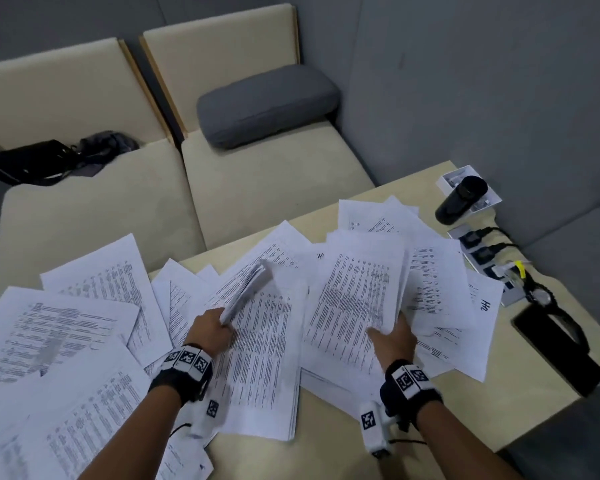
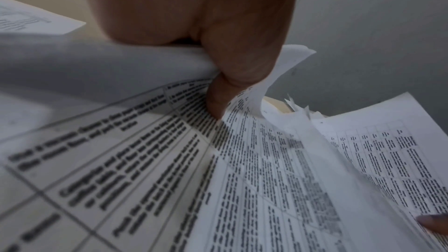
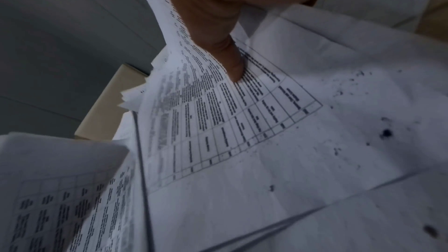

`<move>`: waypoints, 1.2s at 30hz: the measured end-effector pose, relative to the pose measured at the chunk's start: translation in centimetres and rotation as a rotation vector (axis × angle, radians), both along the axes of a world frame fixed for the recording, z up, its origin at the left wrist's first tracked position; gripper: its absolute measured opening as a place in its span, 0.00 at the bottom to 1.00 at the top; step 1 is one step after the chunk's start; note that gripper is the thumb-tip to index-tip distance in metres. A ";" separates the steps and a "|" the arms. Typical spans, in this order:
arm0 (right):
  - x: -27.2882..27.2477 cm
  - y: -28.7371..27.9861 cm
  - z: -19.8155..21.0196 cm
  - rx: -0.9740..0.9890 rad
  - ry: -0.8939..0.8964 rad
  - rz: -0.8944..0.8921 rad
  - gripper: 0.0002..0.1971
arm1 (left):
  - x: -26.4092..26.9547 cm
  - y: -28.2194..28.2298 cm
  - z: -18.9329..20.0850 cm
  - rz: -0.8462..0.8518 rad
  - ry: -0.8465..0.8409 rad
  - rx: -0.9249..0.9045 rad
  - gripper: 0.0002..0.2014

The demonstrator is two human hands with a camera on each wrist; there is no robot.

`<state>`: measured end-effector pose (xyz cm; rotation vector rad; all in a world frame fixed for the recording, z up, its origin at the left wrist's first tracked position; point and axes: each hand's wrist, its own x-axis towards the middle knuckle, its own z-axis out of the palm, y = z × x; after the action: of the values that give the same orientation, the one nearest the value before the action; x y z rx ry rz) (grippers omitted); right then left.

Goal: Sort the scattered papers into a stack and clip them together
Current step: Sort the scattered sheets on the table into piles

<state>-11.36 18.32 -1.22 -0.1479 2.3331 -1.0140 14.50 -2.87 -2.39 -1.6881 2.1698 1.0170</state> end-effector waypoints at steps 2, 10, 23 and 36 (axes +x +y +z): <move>-0.1 0.5 2.2 -0.145 0.007 0.128 0.25 | 1.3 0.2 0.7 0.082 -0.009 -0.010 0.03; -4.1 2.6 8.9 -0.445 -0.084 0.418 0.51 | 7.1 3.5 2.2 0.469 0.184 0.165 0.09; 6.1 -0.5 7.3 -0.508 -0.501 0.375 0.38 | 3.9 12.3 10.7 0.577 1.070 0.235 0.27; 7.6 -2.3 11.4 -0.477 -0.271 0.594 0.39 | 2.4 13.9 13.6 0.485 1.089 -0.028 0.13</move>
<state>-3.77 16.07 10.14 -0.7840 1.6140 -1.1608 16.95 11.04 11.26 -1.9717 2.2690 2.5078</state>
